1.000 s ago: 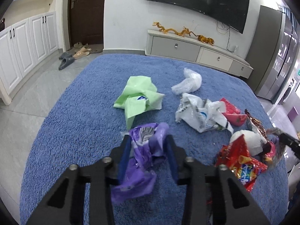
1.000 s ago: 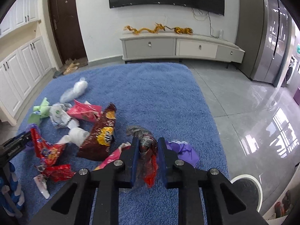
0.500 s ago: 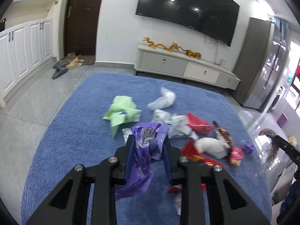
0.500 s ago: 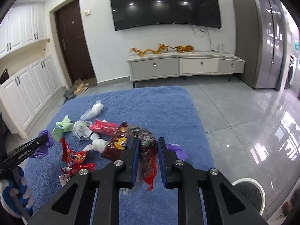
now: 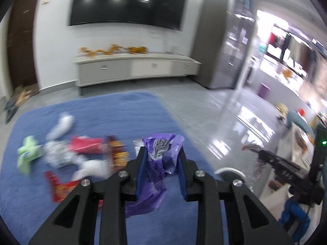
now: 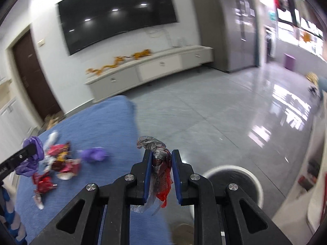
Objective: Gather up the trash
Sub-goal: 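Carry both wrappers to the trash bin and open both tools to drop them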
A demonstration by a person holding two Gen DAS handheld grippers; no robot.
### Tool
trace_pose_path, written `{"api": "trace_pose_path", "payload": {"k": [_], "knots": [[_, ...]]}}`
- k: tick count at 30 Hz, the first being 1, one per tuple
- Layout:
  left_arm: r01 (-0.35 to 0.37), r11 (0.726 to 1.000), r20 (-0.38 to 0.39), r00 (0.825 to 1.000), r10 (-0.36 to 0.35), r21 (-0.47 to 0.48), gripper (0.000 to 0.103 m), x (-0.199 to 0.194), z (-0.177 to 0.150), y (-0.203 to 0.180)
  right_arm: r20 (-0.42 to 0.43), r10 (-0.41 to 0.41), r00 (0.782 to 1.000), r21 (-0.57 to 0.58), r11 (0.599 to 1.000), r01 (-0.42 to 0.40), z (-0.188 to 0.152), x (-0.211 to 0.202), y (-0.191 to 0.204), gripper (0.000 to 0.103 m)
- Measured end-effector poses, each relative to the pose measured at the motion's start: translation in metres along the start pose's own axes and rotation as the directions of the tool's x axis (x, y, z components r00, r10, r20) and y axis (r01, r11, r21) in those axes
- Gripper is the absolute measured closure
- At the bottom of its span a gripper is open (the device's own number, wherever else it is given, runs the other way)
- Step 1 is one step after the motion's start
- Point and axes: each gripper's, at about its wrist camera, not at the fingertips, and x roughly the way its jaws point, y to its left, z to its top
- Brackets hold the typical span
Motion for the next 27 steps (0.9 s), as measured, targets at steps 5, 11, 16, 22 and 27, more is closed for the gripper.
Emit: {"api": "trace_pose_path", "payload": {"k": [5, 11, 16, 22, 27], "knots": [[0.106, 0.991, -0.075, 0.992, -0.100, 0.084, 0.076, 0.043, 0.011, -0.076, -0.036, -0.079, 0.996, 0.106, 0.991, 0.083, -0.008, 0.004, -0.064, 0.085], [0.189, 0.973, -0.167, 0.972, -0.166, 0.134, 0.075, 0.094, 0.015, -0.146, -0.073, -0.126, 0.989, 0.197, 0.971, 0.138, -0.016, 0.012, -0.122, 0.084], [0.262, 0.957, -0.242, 0.943, -0.227, 0.124, 0.068, 0.131, 0.012, -0.185, -0.109, -0.149, 0.983, 0.251, 0.953, 0.172, -0.020, 0.025, -0.155, 0.080], [0.326, 0.943, -0.302, 0.908, -0.291, 0.071, 0.048, 0.160, 0.008, -0.214, -0.142, -0.177, 0.974, 0.286, 0.935, 0.211, -0.027, 0.034, -0.179, 0.065], [0.328, 0.942, -0.310, 0.905, -0.293, 0.066, 0.048, 0.167, 0.005, -0.219, -0.149, -0.182, 0.972, 0.301, 0.928, 0.220, -0.026, 0.039, -0.191, 0.065]]}}
